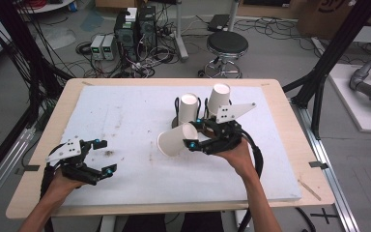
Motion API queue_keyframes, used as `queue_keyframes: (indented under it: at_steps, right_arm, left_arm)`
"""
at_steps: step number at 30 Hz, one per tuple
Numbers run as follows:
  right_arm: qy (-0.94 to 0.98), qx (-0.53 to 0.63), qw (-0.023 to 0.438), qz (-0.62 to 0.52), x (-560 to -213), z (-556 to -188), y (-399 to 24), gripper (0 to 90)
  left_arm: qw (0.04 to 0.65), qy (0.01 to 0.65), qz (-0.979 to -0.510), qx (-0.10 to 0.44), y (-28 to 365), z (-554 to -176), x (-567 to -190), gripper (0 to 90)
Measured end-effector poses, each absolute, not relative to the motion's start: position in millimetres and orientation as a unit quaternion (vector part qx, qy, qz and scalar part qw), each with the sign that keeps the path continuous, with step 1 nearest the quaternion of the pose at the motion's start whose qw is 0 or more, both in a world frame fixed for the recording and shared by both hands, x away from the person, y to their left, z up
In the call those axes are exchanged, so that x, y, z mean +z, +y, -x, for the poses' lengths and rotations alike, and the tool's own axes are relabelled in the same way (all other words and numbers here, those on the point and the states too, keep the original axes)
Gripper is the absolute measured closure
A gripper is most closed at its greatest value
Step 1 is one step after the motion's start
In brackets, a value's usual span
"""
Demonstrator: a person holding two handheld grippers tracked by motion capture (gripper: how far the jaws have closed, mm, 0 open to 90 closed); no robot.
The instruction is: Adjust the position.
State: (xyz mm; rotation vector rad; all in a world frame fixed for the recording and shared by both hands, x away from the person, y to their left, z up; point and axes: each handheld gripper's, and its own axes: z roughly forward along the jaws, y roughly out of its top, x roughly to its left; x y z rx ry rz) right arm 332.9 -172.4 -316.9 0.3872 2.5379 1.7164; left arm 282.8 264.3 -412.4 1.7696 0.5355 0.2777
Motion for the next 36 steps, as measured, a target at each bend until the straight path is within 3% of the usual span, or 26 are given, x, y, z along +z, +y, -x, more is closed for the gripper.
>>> queue_keyframes:
  at_steps: [11, 22, 36]
  right_arm:
    - [0.823, 0.557, 0.012, -0.115, -322, -333, -160, 37.3]
    - [0.814, 0.571, -0.013, -0.106, -330, -334, -151, 37.3]
    - [0.809, 0.580, -0.020, -0.098, -335, -333, -146, 37.4]
  left_arm:
    - [0.592, 0.168, -0.784, 0.075, 236, -288, -393, 3.7]
    - [0.627, 0.134, -0.767, 0.015, 216, -299, -376, 3.7]
    - [0.639, 0.115, -0.760, 0.006, 186, -315, -369, 3.7]
